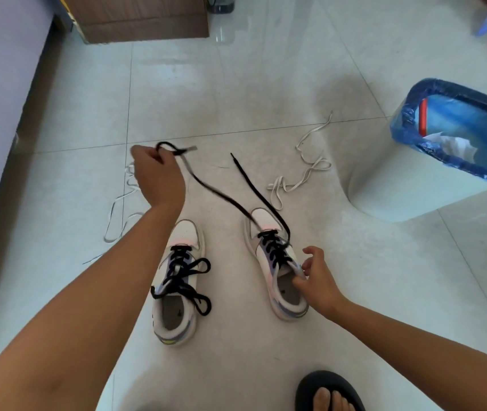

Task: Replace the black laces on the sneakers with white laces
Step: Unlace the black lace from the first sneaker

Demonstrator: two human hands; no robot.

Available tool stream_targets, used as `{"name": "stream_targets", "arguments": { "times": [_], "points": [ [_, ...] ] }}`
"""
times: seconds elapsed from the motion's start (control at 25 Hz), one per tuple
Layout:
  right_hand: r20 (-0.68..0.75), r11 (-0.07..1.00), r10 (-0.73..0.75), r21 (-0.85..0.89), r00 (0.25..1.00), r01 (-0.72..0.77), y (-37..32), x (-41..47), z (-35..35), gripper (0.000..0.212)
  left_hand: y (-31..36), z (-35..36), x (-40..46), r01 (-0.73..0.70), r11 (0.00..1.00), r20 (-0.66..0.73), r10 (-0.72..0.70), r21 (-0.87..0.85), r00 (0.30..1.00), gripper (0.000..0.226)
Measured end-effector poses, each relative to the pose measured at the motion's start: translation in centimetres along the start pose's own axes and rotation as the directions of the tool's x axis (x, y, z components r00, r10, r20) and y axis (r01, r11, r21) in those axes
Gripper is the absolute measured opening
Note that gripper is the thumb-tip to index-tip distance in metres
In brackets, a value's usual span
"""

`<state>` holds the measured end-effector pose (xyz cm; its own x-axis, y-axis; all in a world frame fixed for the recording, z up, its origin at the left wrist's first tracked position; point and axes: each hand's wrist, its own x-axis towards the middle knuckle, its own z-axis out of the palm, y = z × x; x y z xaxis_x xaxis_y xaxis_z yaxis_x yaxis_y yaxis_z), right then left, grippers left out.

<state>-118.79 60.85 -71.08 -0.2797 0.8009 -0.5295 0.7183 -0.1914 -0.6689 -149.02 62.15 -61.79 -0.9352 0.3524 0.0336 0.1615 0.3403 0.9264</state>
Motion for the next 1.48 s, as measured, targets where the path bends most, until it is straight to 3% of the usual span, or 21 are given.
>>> {"name": "stream_targets", "arguments": {
  "times": [0.04, 0.08, 0.12, 0.16, 0.2, 0.28, 0.36, 0.4, 0.48, 0.64, 0.84, 0.92, 1.0, 1.08, 1.16, 1.24, 1.36, 1.4, 1.48],
  "points": [
    [-0.003, 0.999, -0.035, -0.032, 0.999, 0.035, 0.1, -0.2, 0.0, 0.053, 0.0, 0.2, 0.3, 0.097, 0.984, 0.000, -0.098, -0.150, 0.995, 0.014],
    [-0.004, 0.992, -0.090, -0.084, 0.996, 0.089, 0.2, -0.4, 0.0, 0.048, 0.1, 0.5, 0.1, 0.177, 0.968, 0.130, -0.156, -0.175, 0.979, 0.012],
    [-0.001, 0.976, -0.162, -0.149, 0.987, 0.160, 0.2, -0.4, 0.0, 0.042, -0.2, 0.8, -0.6, 0.207, 0.975, 0.334, -0.168, -0.083, 0.927, 0.004],
    [0.006, 0.950, -0.234, -0.210, 0.972, 0.230, 0.2, -0.3, 0.0, 0.037, -0.6, 1.2, -1.9, 0.164, 0.985, 0.536, -0.168, 0.056, 0.828, 0.006],
    [0.013, 0.925, -0.293, -0.251, 0.956, 0.286, 0.0, -0.2, -0.1, 0.032, -1.4, 1.6, -3.7, 0.059, 0.982, 0.694, -0.168, 0.178, 0.700, 0.012],
    [0.018, 0.898, -0.356, -0.271, 0.934, 0.347, -0.7, 0.3, -0.5, 0.024, -3.1, 1.7, -8.1, -0.228, 0.927, 0.869, -0.163, 0.296, 0.466, 0.013],
    [0.043, 0.861, -0.409, -0.311, 0.911, 0.402, -1.2, 0.8, -0.7, 0.019, -4.8, 1.8, -12.6, -0.501, 0.809, 0.935, -0.155, 0.306, 0.320, 0.021],
    [0.068, 0.840, -0.428, -0.336, 0.901, 0.425, -1.4, 1.0, -0.7, 0.018, -5.7, 1.9, -14.4, -0.591, 0.753, 0.947, -0.136, 0.291, 0.292, 0.026],
    [0.093, 0.828, -0.441, -0.341, 0.893, 0.445, -1.7, 1.1, -0.5, 0.014, -6.6, 2.4, -16.7, -0.636, 0.721, 0.935, -0.048, 0.276, 0.351, 0.032],
    [0.055, 0.855, -0.418, -0.312, 0.907, 0.414, -1.7, 1.0, -0.3, 0.014, -6.9, 2.9, -18.0, -0.469, 0.838, 0.829, 0.037, 0.279, 0.559, 0.027],
    [-0.122, 0.982, -0.171, -0.097, 0.978, 0.160, -2.1, 1.4, 0.2, 0.010, -8.2, 1.4, -18.1, -0.470, 0.840, 0.782, 0.092, 0.271, 0.617, 0.017],
    [-0.095, 0.976, -0.175, -0.147, 0.980, 0.160, -1.7, 1.8, -1.1, 0.018, -8.3, 0.8, -17.0, -0.286, 0.917, 0.772, -0.037, 0.279, 0.634, 0.014],
    [-0.023, 0.969, -0.234, -0.086, 0.972, 0.231, -1.6, 1.4, -1.8, 0.024, -7.5, 0.4, -15.7, -0.013, 0.967, 0.803, -0.202, 0.253, 0.561, 0.026],
    [0.109, 0.949, -0.313, 0.009, 0.943, 0.314, -2.0, 0.2, -1.1, 0.024, -6.3, 0.3, -15.2, 0.157, 0.967, 0.854, -0.253, 0.203, 0.455, 0.029],
    [0.216, 0.930, -0.357, -0.012, 0.909, 0.368, -2.6, -0.7, 0.3, 0.017, -5.0, 0.3, -15.4, 0.200, 0.964, 0.893, -0.241, 0.175, 0.380, 0.025],
    [0.167, 0.946, -0.323, 0.013, 0.932, 0.325, -3.4, -0.5, 0.6, 0.012, -4.0, 0.0, -15.5, 0.256, 0.957, 0.916, -0.221, 0.138, 0.334, 0.021],
    [0.098, 0.960, -0.127, 0.263, 0.987, 0.097, -4.3, 0.4, -0.5, 0.023, -3.5, -0.6, -14.0, 0.375, 0.923, 0.907, -0.231, 0.089, 0.352, 0.018],
    [0.102, 0.907, 0.003, 0.419, 0.995, -0.045, -4.4, 0.7, -0.9, 0.025, -3.5, -0.9, -13.2, 0.433, 0.899, 0.895, -0.247, 0.069, 0.371, 0.020],
    [0.134, 0.644, 0.268, 0.712, 0.954, -0.281, -3.8, 1.4, -1.5, 0.030, -3.9, -1.5, -11.6, 0.644, 0.764, 0.868, -0.301, -0.028, 0.395, 0.025]
  ]
}}
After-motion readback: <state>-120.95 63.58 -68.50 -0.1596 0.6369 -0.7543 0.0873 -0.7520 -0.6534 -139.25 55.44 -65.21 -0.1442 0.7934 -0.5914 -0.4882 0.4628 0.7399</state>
